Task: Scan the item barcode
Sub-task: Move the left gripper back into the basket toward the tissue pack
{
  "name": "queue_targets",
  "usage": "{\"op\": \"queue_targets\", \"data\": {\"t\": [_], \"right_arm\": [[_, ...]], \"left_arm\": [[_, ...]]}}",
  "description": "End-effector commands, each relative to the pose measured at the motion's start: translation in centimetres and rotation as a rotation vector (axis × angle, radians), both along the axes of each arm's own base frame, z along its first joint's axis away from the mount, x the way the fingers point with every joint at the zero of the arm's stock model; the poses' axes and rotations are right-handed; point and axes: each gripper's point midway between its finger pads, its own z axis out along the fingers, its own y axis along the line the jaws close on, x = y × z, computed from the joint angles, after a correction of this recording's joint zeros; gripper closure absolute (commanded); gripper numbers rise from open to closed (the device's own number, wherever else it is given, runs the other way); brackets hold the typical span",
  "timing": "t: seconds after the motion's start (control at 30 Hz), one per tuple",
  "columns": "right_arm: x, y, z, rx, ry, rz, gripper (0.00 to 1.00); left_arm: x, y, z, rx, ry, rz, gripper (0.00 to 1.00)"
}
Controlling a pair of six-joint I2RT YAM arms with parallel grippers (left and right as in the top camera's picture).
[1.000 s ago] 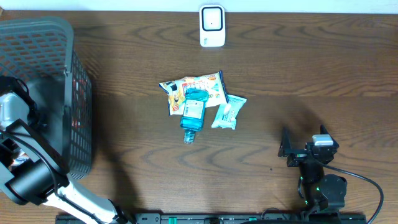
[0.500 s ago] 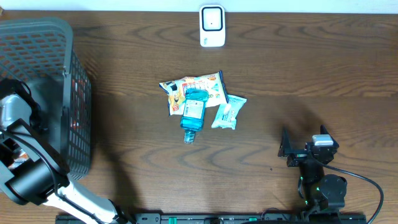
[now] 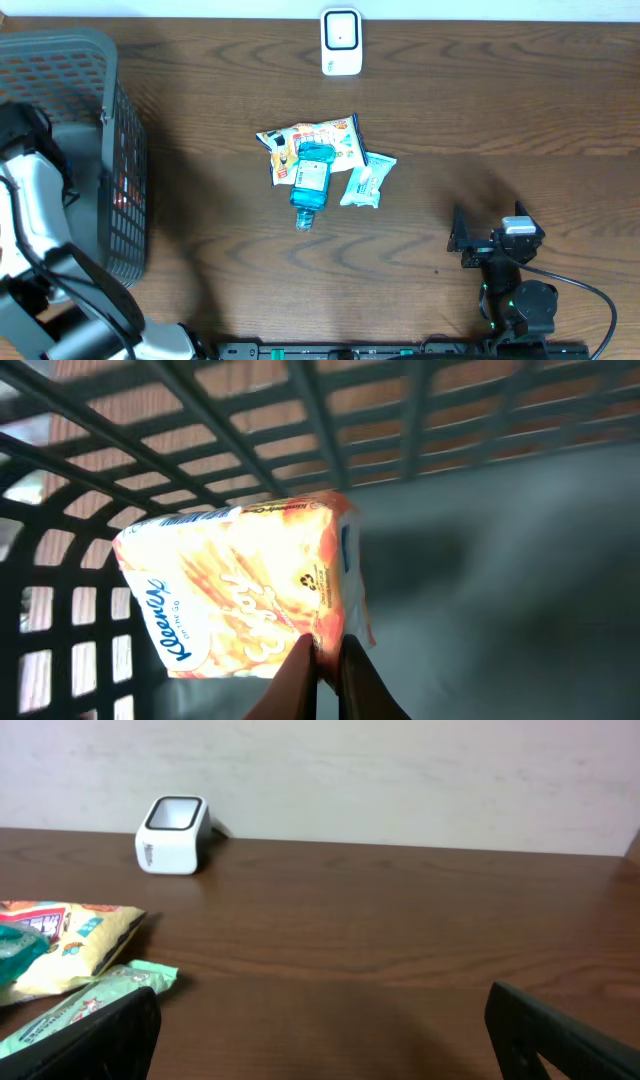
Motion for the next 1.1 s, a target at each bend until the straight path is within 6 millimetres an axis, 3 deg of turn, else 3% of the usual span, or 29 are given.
{"op": "queue_targets", "data": {"t": [0.0, 0.37, 0.53, 0.73, 0.87, 0.97, 1.07], "right_arm": [[0.0, 0.0, -0.1, 0.002, 0.004, -0.004, 0.01], [0.0, 0.0, -0.1, 0.002, 0.004, -0.004, 0.01], [0.0, 0.0, -0.1, 0.002, 0.004, -0.004, 0.01], [0.0, 0.0, -0.1, 0.002, 0.004, -0.004, 0.01], [0.0, 0.0, -0.1, 0.002, 0.004, -0.004, 0.01], [0.0, 0.0, -0.1, 0.002, 0.004, -0.004, 0.01], [0.0, 0.0, -0.1, 0.002, 0.004, -0.004, 0.01]], "left_arm": [[0.9, -0.8, 1.2, 0.019, -0.017, -0.039, 0.93], [2.8, -3.0, 1.1, 0.003, -0.028, -0.117, 0.93], [3.1, -3.6, 2.5, 0.024, -0.054, -0.15, 0.93], [2.5, -4.2, 7.6, 0.089, -0.197, -0.16, 0.93], [3.0, -5.5, 12.0, 0.121, -0.348, -0.262, 0.93], [3.3, -6.9, 15.0, 0.12, -0.488, -0.314, 0.93], [4.7, -9.6, 17.4, 0.052, -0.652, -0.43, 0.93]]}}
